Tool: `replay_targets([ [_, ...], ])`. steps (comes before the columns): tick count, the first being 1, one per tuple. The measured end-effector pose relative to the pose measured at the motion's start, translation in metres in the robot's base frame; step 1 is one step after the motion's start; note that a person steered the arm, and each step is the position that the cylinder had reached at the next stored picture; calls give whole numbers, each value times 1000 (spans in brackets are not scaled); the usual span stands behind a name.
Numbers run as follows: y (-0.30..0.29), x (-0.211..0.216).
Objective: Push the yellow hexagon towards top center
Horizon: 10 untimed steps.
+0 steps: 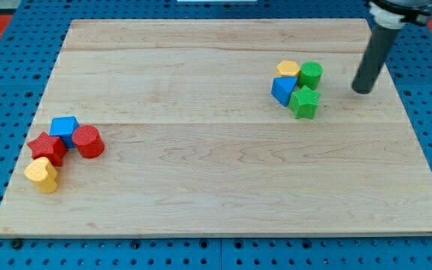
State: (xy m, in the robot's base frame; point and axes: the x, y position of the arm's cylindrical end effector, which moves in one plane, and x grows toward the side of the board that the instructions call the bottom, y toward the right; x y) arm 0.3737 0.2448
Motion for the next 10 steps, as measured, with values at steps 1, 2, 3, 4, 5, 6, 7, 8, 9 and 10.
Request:
replay_targets([
  [1,2,-53],
  [2,-26,-79],
  [3,-77,-58],
  [4,-135,-31],
  [5,-163,-10],
  [6,-203,11],
  [7,-284,34],
  [8,-299,35],
  [9,-311,36],
  [10,-364,15],
])
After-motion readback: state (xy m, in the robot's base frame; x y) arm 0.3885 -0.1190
